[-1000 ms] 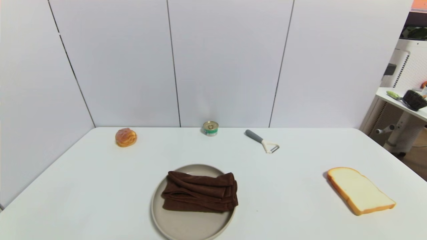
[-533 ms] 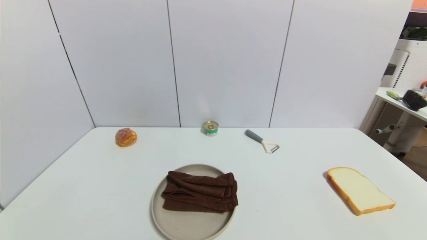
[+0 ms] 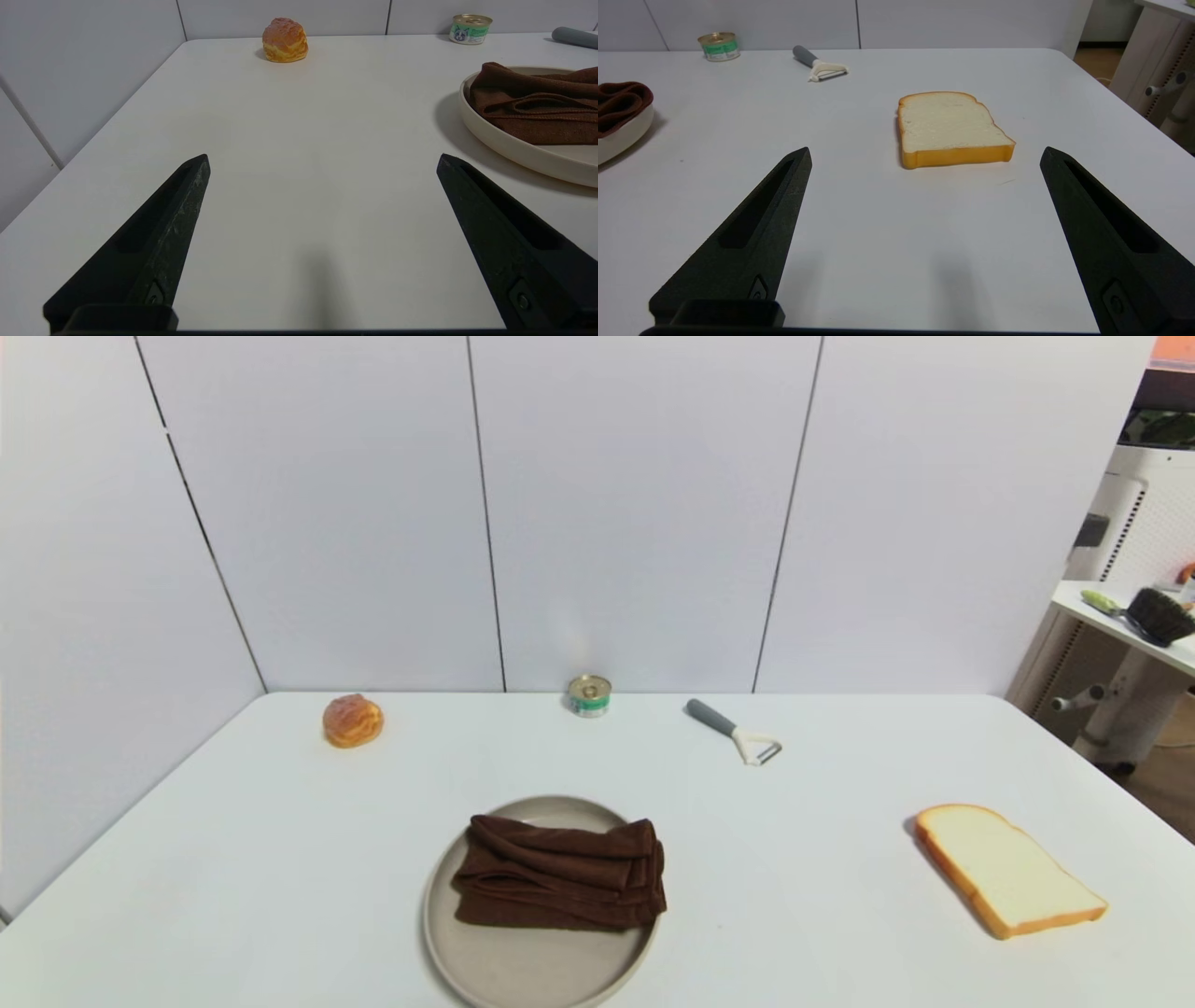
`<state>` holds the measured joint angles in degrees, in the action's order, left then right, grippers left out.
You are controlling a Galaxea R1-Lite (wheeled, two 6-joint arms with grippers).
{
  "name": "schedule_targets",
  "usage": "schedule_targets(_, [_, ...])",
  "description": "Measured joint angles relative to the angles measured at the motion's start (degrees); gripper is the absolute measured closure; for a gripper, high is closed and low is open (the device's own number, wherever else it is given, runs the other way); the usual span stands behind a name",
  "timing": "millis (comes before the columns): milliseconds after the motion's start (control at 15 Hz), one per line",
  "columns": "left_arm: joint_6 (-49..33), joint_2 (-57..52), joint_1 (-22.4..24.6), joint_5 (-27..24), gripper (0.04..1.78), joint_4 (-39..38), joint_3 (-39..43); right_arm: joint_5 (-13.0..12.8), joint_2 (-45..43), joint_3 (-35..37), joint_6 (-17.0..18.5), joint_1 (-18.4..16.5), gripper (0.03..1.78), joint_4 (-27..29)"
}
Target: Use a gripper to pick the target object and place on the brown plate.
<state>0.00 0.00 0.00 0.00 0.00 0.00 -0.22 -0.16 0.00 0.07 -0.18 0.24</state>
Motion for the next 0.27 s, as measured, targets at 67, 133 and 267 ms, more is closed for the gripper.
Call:
schedule_targets(67, [0.0,0.0,0.0,0.0,0.07,0.0,0.0,0.0,0.0,0.0,0.0,0.0,0.12,0.0])
schedule_targets(133, [0.0,0.0,0.0,0.0,0.07,0.0,0.0,0.0,0.0,0.0,-0.1,0.0,0.12,0.2])
schedule_targets(267, [0.0,0.0,0.0,0.0,0.07,0.0,0.0,0.0,0.0,0.0,-0.2,0.0,0.12,0.0])
